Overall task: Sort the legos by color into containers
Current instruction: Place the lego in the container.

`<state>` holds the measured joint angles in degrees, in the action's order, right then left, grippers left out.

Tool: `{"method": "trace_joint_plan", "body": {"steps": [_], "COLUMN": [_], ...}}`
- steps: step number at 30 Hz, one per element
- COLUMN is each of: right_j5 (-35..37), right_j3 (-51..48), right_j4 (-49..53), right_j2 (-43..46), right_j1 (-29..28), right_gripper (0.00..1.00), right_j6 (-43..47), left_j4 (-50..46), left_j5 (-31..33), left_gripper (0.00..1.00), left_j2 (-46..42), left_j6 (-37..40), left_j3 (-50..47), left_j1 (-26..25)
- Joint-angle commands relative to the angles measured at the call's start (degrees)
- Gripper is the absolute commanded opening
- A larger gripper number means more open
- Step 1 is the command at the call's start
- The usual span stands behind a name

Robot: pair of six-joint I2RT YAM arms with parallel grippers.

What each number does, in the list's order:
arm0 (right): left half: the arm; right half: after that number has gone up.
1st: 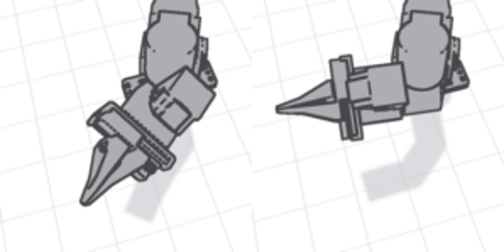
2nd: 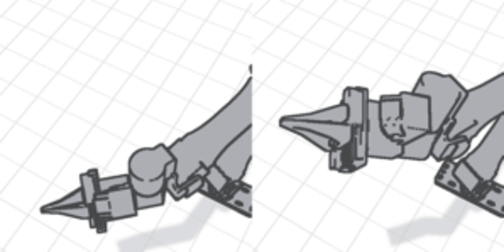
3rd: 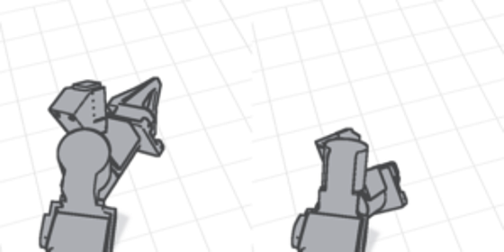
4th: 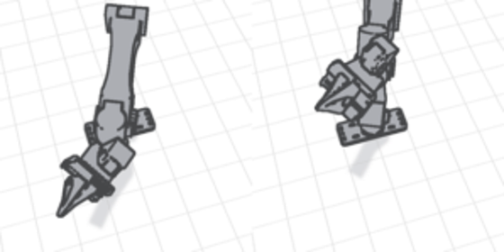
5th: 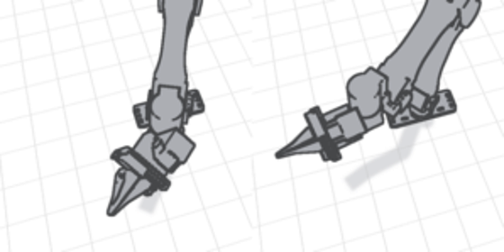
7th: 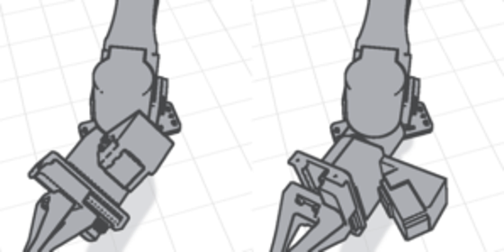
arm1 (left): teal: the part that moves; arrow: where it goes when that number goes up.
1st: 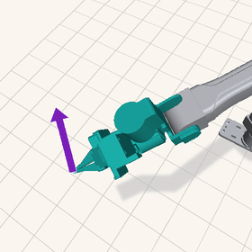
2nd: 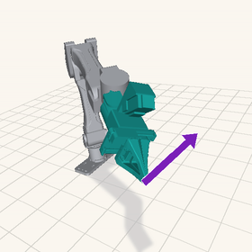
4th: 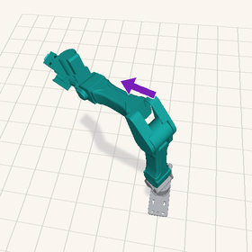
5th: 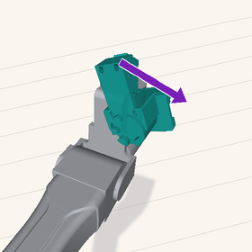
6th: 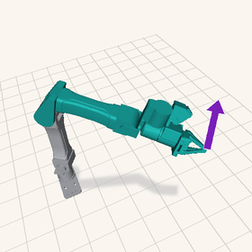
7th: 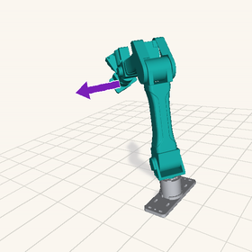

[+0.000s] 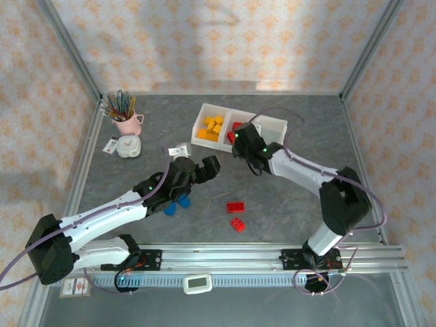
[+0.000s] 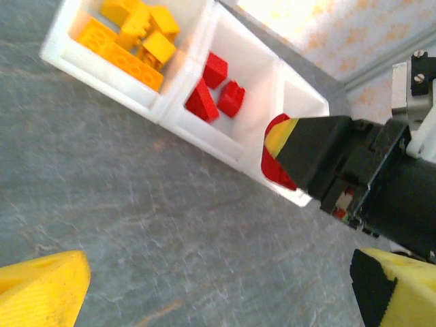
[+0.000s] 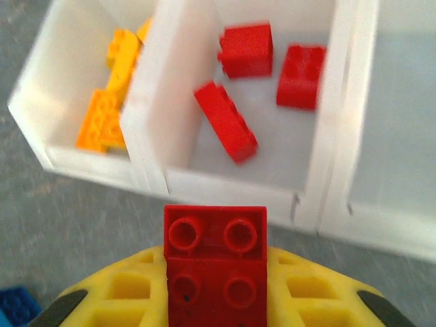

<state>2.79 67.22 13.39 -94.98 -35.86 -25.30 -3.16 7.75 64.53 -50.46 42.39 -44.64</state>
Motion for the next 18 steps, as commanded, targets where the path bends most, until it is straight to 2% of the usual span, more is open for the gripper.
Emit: {"method": "trace_joint_plan", "body": {"steps": [1, 11, 15, 18], "right_j5": [-0.56, 0.81, 0.07, 0.27], "right_j3": [6.99, 24.77, 32.05, 35.24], "right_j4": [0.08, 2.75, 4.91, 7.08], "right_j2": [-5.87, -21.56, -27.26, -28.31], "right_j1": [2.36, 7.96, 8.7, 8.7], "right_gripper": [0.24, 0.26, 0.36, 0.46], "right_j6": [3.83, 7.33, 8.7, 8.77], "left_j4": [-1.95, -1.38, -0.88, -1.06], "left_j5": [-0.09, -0.89, -1.28, -1.52], "left_gripper": [0.99, 0.99, 0.99, 0.99], "left_j2": [-1.84, 0.61, 2.12, 2.35], "left_j6": [2.34, 3.72, 3.62, 3.7], "left_j3": [1.11, 2.93, 3.41, 4.15], "left_j1": [2.69, 6.67, 7.1, 7.11]}}
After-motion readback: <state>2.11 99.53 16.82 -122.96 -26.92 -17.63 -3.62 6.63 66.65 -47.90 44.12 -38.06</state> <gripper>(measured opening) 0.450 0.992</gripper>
